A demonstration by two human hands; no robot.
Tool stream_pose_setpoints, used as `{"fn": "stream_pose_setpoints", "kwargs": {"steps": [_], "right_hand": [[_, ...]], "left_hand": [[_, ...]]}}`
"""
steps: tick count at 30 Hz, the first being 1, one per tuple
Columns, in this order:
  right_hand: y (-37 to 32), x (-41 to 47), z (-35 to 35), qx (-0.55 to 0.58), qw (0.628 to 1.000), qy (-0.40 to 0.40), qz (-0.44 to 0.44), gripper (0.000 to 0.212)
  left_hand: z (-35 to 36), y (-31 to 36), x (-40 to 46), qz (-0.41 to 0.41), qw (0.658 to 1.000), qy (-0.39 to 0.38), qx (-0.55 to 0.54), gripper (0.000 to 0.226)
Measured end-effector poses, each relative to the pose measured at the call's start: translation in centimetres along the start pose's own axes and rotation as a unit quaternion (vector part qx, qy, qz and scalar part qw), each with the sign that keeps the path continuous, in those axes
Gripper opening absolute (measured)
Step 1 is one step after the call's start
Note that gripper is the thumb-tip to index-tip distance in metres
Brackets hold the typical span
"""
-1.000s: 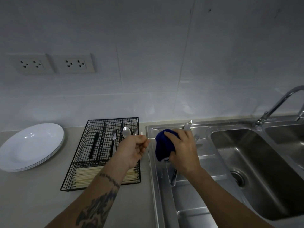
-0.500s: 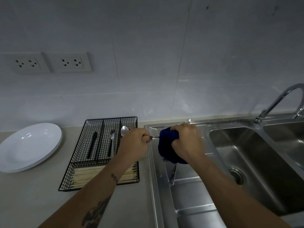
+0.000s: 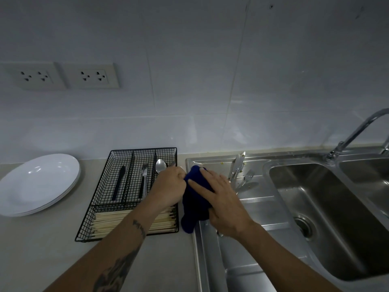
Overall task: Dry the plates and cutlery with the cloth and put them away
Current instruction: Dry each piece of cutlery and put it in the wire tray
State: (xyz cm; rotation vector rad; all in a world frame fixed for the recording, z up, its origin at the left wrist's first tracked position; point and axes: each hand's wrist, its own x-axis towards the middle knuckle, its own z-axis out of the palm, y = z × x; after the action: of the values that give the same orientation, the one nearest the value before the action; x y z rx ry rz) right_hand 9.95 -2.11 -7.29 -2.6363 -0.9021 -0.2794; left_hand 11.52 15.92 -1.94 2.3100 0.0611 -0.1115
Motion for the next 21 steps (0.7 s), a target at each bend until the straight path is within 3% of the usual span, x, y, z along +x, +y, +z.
{"fn": "stream_pose_setpoints", "kwargs": {"steps": [3, 7, 12, 21], "right_hand": [[1.8, -0.6, -0.1, 0.027, 0.999, 0.029, 0.002, 0.075], [2.4, 0.0, -1.1, 0.034, 0.993, 0.048, 0.101, 0.073], [0.5, 1.5, -1.1, -0.038, 0.997, 0.071, 0.002, 0.067], [0.4, 1.9, 0.1, -0.032, 0.996, 0.061, 0.056, 0.077]], "left_hand": [[-0.1, -0.5, -0.1, -0.003, 1.000, -0.014, 0.009, 0.031], [0.2, -0.7, -0.2, -0.001, 1.000, -0.008, 0.023, 0.032], [0.3, 0.1, 0.1, 0.004, 0.999, -0.004, -0.031, 0.031], [-1.6, -2.8, -0.9, -0.036, 0.997, 0.002, -0.065, 0.032]]}}
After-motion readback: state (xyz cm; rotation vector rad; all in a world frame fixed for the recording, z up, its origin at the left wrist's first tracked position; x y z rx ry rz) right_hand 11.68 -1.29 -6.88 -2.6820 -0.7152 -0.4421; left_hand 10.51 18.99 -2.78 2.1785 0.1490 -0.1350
